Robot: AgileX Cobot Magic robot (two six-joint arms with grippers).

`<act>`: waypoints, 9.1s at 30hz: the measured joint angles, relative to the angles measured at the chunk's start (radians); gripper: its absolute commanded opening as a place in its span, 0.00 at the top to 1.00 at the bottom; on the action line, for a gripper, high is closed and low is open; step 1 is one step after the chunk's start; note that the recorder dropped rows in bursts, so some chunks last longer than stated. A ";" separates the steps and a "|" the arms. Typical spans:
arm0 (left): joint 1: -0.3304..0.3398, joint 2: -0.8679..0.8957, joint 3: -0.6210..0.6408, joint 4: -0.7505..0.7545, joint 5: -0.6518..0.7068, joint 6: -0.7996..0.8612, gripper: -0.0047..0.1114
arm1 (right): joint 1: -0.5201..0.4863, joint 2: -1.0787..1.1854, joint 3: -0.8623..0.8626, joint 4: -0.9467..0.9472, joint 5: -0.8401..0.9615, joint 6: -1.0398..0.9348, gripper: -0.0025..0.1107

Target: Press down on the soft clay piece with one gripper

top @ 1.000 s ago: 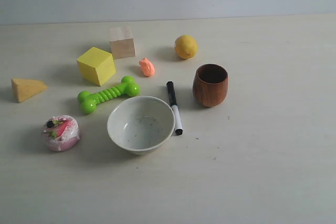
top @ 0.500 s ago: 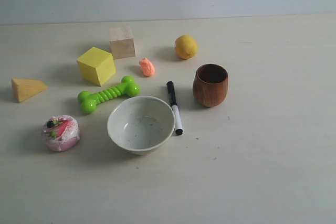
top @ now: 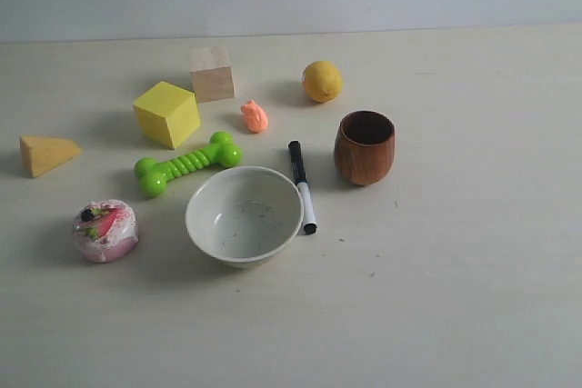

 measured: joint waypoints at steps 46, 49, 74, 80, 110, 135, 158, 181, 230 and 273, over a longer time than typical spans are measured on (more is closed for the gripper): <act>0.000 0.000 0.000 0.000 0.000 0.000 0.96 | 0.571 1.357 -0.791 0.368 0.312 -0.349 0.98; 0.000 0.000 0.000 0.000 0.000 0.000 0.96 | 0.596 1.432 -0.851 0.249 0.341 -0.245 0.98; 0.000 0.000 0.000 0.000 0.000 0.000 0.96 | 0.636 1.720 -1.202 0.093 0.484 -0.036 0.98; 0.000 0.000 0.000 0.000 0.000 0.000 0.96 | 0.636 1.720 -1.202 0.095 0.453 -0.034 0.98; 0.000 0.000 0.000 0.000 0.000 0.000 0.96 | 0.636 1.847 -1.207 0.231 0.381 -0.143 0.98; 0.000 0.000 0.000 0.000 0.000 0.000 0.96 | 0.636 1.966 -1.342 0.207 0.528 -0.147 0.98; 0.000 0.000 0.000 0.000 0.000 0.000 0.96 | 0.658 2.045 -1.418 0.193 0.599 -0.150 0.98; 0.000 0.000 0.000 0.000 0.000 0.000 0.96 | 0.658 2.099 -1.436 0.216 0.570 -0.150 0.98; 0.000 0.000 0.000 0.000 0.000 0.000 0.96 | 0.658 2.162 -1.459 0.208 0.565 -0.150 0.98; 0.000 0.000 0.000 0.000 0.000 0.000 0.96 | 0.661 2.104 -1.435 0.186 0.599 -0.152 0.98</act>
